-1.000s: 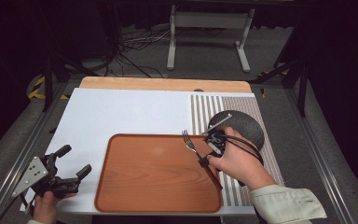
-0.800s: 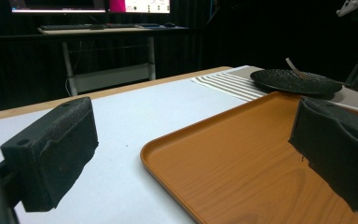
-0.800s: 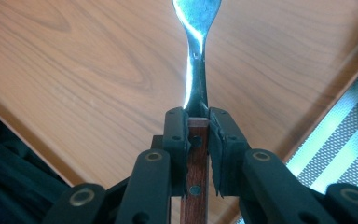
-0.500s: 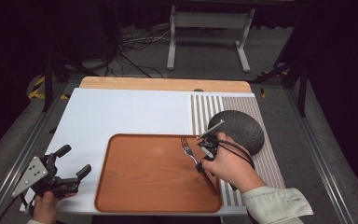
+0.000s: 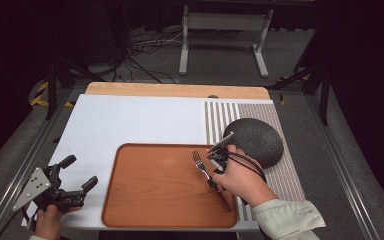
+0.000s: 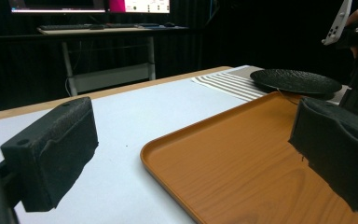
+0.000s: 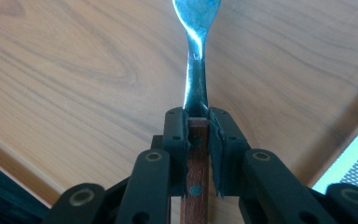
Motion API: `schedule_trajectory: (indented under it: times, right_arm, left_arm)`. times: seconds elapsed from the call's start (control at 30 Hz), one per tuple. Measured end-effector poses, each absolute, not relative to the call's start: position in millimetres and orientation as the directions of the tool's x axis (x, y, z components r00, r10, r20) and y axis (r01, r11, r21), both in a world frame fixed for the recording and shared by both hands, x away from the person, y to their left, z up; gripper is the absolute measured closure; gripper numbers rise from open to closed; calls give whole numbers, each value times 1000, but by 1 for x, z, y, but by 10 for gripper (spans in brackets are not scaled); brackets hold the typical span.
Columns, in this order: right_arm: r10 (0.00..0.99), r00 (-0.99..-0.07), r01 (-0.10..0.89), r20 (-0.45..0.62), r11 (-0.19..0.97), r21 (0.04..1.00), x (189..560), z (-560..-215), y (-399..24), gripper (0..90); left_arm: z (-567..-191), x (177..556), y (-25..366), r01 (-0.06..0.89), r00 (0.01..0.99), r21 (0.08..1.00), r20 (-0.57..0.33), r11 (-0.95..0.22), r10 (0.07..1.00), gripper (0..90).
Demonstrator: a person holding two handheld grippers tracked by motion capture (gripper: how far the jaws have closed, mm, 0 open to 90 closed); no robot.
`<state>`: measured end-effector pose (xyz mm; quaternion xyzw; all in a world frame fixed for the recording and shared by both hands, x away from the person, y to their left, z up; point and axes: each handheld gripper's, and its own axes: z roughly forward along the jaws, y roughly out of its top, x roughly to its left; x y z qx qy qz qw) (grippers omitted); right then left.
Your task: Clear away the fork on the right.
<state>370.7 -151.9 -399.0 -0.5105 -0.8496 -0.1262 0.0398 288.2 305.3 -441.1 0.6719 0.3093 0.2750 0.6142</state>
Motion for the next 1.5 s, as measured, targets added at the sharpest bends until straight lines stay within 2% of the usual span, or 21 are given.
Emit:
schedule_trajectory:
  times: [1.07,1.33,1.5]
  right_arm:
    - [889,-414,910,195,406,79,373,-417,-143,778]
    - [875,-440,898,201,428,100,373,-416,-142,699]
    - [851,-487,871,195,460,172,373,-410,-145,570]
  left_arm:
    - [-441,289,306,82,658,995,-13,-55,753,17]
    - [-441,289,306,81,658,995,-12,-55,753,17]
    - [-441,289,306,83,659,995,-12,-56,752,17]
